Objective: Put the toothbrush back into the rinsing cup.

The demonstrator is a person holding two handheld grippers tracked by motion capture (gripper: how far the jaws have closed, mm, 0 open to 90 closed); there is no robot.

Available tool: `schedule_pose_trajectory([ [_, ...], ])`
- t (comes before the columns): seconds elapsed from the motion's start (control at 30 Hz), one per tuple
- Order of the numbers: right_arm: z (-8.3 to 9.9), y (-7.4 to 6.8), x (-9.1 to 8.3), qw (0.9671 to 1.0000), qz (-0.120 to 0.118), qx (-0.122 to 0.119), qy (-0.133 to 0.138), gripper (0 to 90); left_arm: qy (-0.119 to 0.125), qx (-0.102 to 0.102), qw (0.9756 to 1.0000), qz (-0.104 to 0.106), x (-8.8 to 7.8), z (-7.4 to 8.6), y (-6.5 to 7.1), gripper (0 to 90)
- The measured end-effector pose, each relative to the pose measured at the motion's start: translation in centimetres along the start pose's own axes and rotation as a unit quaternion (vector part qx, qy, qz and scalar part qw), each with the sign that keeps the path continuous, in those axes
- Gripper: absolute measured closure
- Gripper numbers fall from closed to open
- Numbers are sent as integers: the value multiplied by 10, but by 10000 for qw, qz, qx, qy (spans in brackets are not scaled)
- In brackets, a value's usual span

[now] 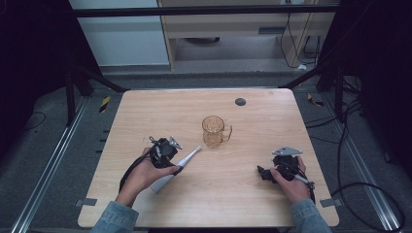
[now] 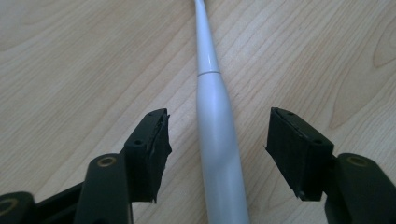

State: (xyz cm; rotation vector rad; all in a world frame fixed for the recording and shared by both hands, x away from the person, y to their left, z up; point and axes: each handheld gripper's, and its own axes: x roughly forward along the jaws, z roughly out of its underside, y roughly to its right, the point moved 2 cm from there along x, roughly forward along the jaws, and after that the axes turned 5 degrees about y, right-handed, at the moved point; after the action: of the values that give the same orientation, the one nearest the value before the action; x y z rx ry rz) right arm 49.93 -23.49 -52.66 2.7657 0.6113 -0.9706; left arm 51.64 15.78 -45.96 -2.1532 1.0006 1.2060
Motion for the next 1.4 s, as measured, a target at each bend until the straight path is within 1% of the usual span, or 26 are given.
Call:
schedule_pose_trajectory([
  [0.07,0,0,0,10000,-1,1,1,4,-90,28,10000,21,3,0,0,426],
  [0.1,0,0,0,10000,1,-2,1,3,-90,28,10000,21,3,0,0,444],
  [0.2,0,0,0,10000,-1,1,0,3,-267,54,9996,42,10,0,-1,475],
  [0.27,0,0,0,10000,-1,3,1,3,-315,45,9995,80,12,1,-2,492],
  [0.3,0,0,0,10000,1,-1,0,3,-300,15,9995,91,14,1,-2,499],
  [0.37,0,0,0,10000,-1,-2,1,3,-342,37,9993,113,15,1,-2,509],
  [0.53,0,0,0,10000,-1,0,1,4,-350,18,9993,125,20,-1,-2,534],
  [0.67,0,0,0,10000,-1,1,2,4,-326,-50,9993,148,25,-1,-3,548],
  [0.7,0,0,0,10000,-1,-1,1,3,-360,-36,9992,159,26,-1,-3,551],
  [0.9,0,0,0,10000,0,0,2,3,-267,-155,9995,106,31,-2,-5,577],
  [1.17,0,0,0,10000,1,-4,-1,4,-253,-155,9995,107,35,-3,-6,610],
  [1.27,0,0,0,10000,4,-6,-5,4,-200,-193,9995,122,34,-3,-5,644],
  [1.33,0,0,0,10000,2,-3,1,4,-173,-175,9996,115,34,-2,-5,662],
  [1.4,0,0,0,10000,4,-3,-7,4,-89,-182,9998,28,33,-1,-4,665],
])
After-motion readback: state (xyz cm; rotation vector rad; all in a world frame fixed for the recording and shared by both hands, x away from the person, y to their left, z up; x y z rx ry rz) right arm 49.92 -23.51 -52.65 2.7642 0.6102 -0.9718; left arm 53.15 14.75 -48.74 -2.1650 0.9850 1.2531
